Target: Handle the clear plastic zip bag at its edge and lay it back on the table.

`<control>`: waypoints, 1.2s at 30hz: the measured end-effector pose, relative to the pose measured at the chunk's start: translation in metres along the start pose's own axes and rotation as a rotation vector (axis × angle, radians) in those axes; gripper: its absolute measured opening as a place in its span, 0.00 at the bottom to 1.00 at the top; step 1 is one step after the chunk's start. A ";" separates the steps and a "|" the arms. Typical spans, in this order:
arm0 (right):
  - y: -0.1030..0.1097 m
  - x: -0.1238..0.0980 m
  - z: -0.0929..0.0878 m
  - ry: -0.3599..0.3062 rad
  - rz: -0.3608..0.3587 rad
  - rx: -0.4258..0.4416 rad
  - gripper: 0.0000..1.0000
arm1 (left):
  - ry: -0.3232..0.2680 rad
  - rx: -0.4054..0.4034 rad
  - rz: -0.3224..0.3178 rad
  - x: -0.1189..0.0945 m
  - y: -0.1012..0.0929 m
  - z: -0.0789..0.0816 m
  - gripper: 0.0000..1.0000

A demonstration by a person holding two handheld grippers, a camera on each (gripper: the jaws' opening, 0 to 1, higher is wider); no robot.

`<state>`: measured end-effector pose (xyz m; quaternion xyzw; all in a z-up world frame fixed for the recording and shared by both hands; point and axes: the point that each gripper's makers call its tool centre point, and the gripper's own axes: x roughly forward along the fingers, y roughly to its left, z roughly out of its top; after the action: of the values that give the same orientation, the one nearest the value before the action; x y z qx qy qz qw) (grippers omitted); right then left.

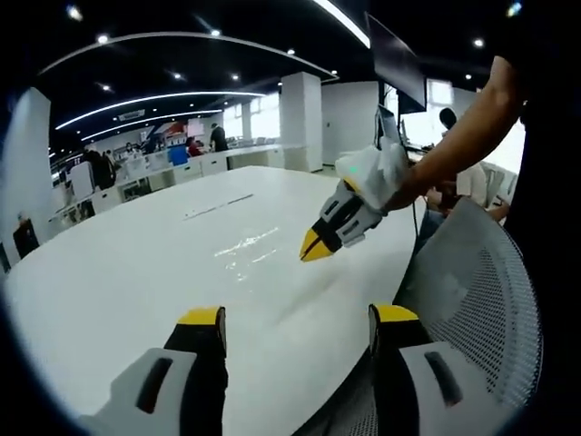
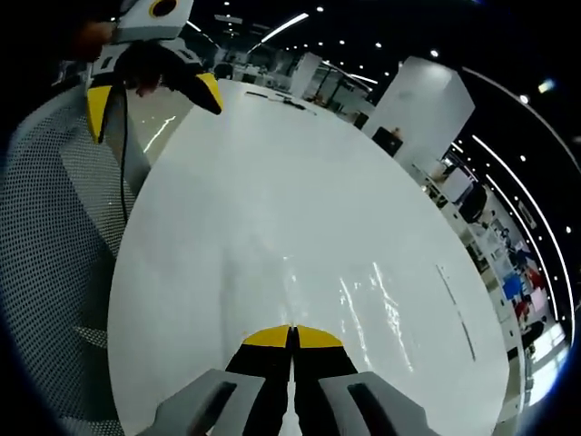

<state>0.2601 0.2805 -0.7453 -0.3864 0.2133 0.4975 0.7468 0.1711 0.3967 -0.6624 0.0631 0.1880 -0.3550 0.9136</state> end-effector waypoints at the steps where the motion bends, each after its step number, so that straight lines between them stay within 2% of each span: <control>1: 0.001 0.002 -0.001 0.005 0.005 0.003 0.00 | -0.012 -0.014 0.006 0.000 0.002 0.001 0.67; 11: 0.008 0.006 -0.005 0.018 0.020 -0.016 0.00 | -0.001 -0.019 0.005 0.003 0.002 -0.007 0.69; 16: 0.008 0.004 -0.004 0.008 0.017 0.015 0.00 | -0.001 -0.014 -0.004 0.005 0.000 -0.008 0.69; 22: 0.006 -0.005 -0.005 -0.012 0.011 0.104 0.09 | 0.012 0.003 -0.020 0.006 -0.004 -0.010 0.69; 26: 0.006 -0.014 -0.005 -0.025 0.005 0.174 0.23 | 0.015 0.011 -0.025 0.006 -0.005 -0.011 0.70; 28: 0.006 -0.019 -0.006 -0.038 -0.002 0.207 0.26 | 0.015 0.013 -0.028 0.006 -0.006 -0.011 0.70; 32: 0.005 -0.032 -0.007 -0.062 -0.029 0.278 0.34 | 0.012 0.017 -0.030 0.006 -0.006 -0.011 0.72; 36: -0.003 -0.047 -0.009 -0.093 -0.087 0.371 0.42 | 0.011 0.024 -0.032 0.007 -0.006 -0.012 0.73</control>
<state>0.2435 0.2456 -0.7165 -0.2275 0.2497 0.4342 0.8351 0.1679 0.3909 -0.6754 0.0730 0.1899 -0.3714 0.9059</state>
